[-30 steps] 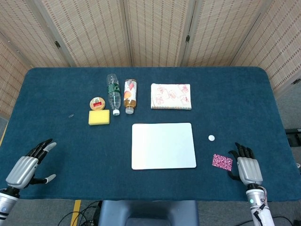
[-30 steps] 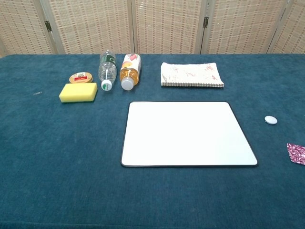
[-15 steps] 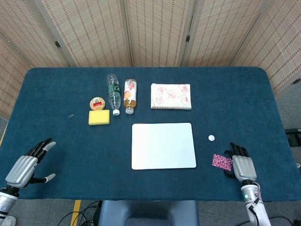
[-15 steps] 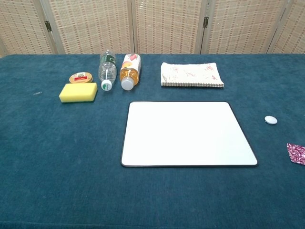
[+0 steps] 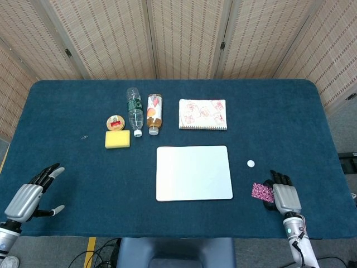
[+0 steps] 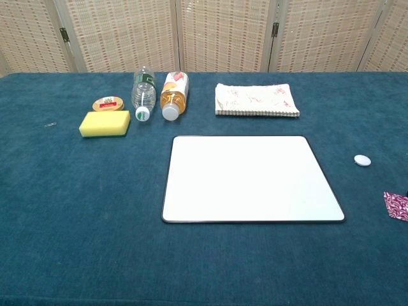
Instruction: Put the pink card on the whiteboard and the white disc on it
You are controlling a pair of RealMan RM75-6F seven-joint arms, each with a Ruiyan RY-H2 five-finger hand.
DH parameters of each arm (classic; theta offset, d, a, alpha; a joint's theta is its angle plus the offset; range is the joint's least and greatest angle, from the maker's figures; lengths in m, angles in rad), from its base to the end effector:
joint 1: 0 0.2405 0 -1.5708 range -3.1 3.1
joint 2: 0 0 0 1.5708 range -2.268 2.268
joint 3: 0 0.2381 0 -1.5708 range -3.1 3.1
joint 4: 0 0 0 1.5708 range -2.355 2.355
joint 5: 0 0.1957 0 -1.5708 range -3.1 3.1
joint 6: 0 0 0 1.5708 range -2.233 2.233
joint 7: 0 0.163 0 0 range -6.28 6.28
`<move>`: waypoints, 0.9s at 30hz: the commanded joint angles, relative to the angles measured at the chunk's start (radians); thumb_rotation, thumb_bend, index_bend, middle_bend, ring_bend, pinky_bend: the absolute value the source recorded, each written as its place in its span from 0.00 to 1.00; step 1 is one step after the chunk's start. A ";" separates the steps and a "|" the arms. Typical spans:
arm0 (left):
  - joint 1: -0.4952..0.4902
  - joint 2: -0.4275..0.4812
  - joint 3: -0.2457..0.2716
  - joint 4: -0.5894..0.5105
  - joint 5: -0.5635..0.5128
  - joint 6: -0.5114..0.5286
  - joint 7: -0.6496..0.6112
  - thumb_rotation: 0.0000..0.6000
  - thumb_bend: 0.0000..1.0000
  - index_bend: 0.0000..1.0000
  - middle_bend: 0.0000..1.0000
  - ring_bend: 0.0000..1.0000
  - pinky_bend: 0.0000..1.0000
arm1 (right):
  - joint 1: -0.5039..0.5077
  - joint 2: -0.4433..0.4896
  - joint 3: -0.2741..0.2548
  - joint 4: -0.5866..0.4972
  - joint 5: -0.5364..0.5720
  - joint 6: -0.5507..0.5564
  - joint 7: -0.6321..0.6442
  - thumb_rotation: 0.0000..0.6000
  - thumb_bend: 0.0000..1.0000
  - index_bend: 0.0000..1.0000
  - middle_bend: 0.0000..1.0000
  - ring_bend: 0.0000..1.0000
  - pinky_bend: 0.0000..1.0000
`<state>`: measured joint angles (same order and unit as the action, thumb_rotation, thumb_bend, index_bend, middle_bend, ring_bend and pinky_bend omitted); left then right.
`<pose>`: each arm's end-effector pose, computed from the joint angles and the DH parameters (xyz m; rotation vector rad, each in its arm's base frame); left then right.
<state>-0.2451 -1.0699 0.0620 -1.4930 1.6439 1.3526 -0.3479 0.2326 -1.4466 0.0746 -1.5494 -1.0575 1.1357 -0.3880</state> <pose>-0.2851 0.2198 0.1469 -1.6488 -1.0885 -1.0043 -0.3018 -0.2236 0.0292 1.4559 -1.2254 0.5336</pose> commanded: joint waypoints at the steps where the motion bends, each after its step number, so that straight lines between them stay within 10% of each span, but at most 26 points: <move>1: 0.001 0.000 0.000 0.001 0.000 0.002 -0.001 1.00 0.22 0.02 0.00 0.02 0.20 | 0.005 -0.002 -0.002 0.004 0.009 -0.008 -0.003 1.00 0.19 0.38 0.06 0.00 0.00; 27: 0.004 -0.001 -0.004 0.000 -0.008 0.010 -0.005 1.00 0.22 0.02 0.00 0.02 0.20 | 0.052 0.055 0.043 -0.128 -0.089 0.040 0.028 1.00 0.21 0.42 0.07 0.00 0.00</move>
<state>-0.2413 -1.0724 0.0591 -1.4938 1.6378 1.3620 -0.3489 0.2651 -1.3931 0.1012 -1.6596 -1.1460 1.1852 -0.3436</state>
